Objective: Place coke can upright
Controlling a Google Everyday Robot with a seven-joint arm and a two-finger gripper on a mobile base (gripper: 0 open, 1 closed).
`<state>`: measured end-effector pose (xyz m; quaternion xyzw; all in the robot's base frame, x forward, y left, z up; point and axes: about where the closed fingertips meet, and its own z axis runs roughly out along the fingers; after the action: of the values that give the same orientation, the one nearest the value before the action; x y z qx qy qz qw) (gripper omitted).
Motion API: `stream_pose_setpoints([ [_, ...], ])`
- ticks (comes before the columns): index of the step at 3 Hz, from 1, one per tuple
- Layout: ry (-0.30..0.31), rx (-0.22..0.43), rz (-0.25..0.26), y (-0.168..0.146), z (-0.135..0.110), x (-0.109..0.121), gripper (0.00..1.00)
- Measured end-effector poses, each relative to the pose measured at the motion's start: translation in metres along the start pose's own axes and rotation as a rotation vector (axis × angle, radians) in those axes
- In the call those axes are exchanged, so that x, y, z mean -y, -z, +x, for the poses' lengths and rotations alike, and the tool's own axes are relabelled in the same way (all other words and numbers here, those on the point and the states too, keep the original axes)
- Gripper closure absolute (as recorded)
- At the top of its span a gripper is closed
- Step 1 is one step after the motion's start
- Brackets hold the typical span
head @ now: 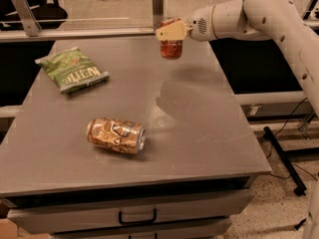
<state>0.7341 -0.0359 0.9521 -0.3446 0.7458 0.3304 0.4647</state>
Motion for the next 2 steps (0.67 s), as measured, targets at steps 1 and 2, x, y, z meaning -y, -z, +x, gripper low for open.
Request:
stream_pose_setpoints([
  [1, 0.021, 0.029, -0.04, 0.006, 0.015, -0.016, 1.0],
  [2, 0.073, 0.064, -0.098, 0.009, 0.03, -0.033, 1.0],
])
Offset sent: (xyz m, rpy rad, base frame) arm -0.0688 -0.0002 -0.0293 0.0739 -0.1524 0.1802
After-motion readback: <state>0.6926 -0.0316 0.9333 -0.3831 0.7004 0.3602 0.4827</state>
